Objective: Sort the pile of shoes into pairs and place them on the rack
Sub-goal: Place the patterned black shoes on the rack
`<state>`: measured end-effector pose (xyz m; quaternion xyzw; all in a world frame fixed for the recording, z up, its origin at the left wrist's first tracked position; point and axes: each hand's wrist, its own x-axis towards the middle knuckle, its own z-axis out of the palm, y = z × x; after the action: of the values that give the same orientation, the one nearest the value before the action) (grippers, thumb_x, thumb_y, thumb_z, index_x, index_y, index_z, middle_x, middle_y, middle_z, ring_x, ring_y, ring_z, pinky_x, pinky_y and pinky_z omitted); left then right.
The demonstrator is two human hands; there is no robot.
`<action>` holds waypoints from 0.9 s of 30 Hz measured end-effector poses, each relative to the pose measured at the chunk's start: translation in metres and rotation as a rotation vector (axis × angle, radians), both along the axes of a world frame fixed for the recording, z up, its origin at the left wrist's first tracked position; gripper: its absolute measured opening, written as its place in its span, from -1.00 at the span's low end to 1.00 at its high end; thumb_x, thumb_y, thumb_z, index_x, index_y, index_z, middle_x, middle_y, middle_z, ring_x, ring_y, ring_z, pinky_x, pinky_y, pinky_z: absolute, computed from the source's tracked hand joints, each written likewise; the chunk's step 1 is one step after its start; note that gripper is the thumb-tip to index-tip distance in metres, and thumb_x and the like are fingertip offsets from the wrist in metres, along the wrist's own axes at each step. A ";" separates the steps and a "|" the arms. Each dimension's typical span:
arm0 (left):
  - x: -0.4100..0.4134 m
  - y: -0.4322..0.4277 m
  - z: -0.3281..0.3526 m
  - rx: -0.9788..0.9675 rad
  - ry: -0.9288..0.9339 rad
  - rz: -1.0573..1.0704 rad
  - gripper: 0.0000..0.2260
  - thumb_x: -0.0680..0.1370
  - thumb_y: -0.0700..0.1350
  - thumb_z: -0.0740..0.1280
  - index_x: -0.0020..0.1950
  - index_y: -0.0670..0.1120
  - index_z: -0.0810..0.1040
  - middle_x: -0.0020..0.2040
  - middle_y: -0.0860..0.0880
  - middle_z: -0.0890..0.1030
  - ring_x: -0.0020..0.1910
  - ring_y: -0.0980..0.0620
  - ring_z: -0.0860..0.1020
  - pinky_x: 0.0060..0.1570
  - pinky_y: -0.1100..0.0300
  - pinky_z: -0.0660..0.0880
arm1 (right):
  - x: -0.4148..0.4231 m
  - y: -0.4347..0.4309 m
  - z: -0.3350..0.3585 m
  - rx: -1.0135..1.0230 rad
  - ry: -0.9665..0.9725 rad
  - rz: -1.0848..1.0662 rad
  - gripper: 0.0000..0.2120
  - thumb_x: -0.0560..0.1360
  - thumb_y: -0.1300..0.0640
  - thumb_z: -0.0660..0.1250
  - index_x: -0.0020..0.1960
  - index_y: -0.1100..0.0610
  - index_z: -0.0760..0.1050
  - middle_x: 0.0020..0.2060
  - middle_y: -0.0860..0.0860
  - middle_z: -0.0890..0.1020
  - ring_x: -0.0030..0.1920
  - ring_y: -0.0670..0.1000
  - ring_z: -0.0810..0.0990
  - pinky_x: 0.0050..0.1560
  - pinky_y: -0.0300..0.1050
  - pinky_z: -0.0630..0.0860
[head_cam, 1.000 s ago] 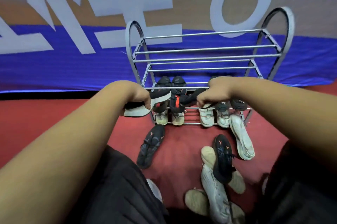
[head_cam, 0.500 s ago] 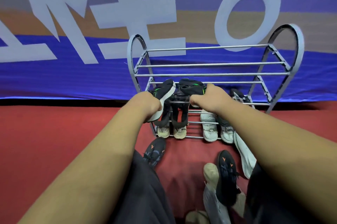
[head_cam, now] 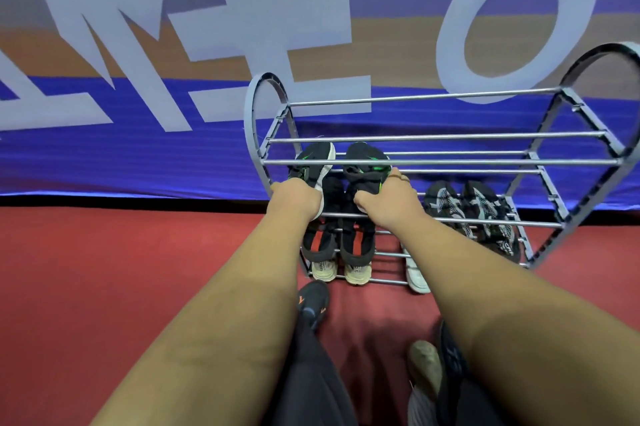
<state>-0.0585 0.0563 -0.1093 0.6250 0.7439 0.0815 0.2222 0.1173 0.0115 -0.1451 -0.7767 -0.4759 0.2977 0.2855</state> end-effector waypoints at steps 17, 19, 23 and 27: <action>0.012 0.027 -0.028 -0.123 0.248 -0.067 -0.48 0.63 0.09 0.37 0.46 -0.21 0.45 0.45 -0.20 0.39 0.46 -0.13 0.40 0.24 -0.05 0.56 | -0.001 0.017 -0.030 -0.144 -0.140 0.250 0.27 0.26 -0.15 0.67 0.64 0.29 -0.04 0.45 0.24 0.34 0.40 0.28 0.45 0.35 0.09 0.49; 0.014 0.027 -0.027 -0.141 0.280 -0.090 -0.56 0.62 -0.04 0.35 0.44 -0.22 0.45 0.42 -0.21 0.41 0.46 -0.14 0.36 0.28 -0.06 0.55 | 0.001 0.016 -0.029 -0.126 -0.109 0.275 0.24 0.29 -0.10 0.68 0.64 0.28 -0.03 0.43 0.23 0.37 0.36 0.24 0.48 0.26 0.01 0.50; 0.009 0.023 -0.026 -0.165 0.254 -0.078 -0.54 0.60 -0.09 0.35 0.45 -0.23 0.39 0.44 -0.23 0.36 0.43 -0.14 0.44 0.34 -0.06 0.53 | 0.000 0.016 -0.029 -0.096 -0.064 0.308 0.26 0.33 -0.09 0.67 0.68 0.23 -0.11 0.42 0.17 0.49 0.26 0.19 0.57 0.13 -0.04 0.51; 0.002 0.020 -0.023 -0.148 0.219 -0.078 -0.53 0.57 -0.10 0.37 0.44 -0.20 0.38 0.43 -0.23 0.38 0.32 -0.19 0.52 0.26 -0.06 0.57 | -0.003 0.015 -0.028 -0.099 -0.056 0.307 0.26 0.30 -0.11 0.68 0.68 0.19 -0.07 0.40 0.09 0.52 0.25 0.18 0.59 0.24 0.03 0.55</action>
<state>-0.0567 0.0759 -0.1322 0.6405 0.7427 -0.0509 0.1883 0.1140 0.0267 -0.1733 -0.7159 -0.5816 0.3392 0.1846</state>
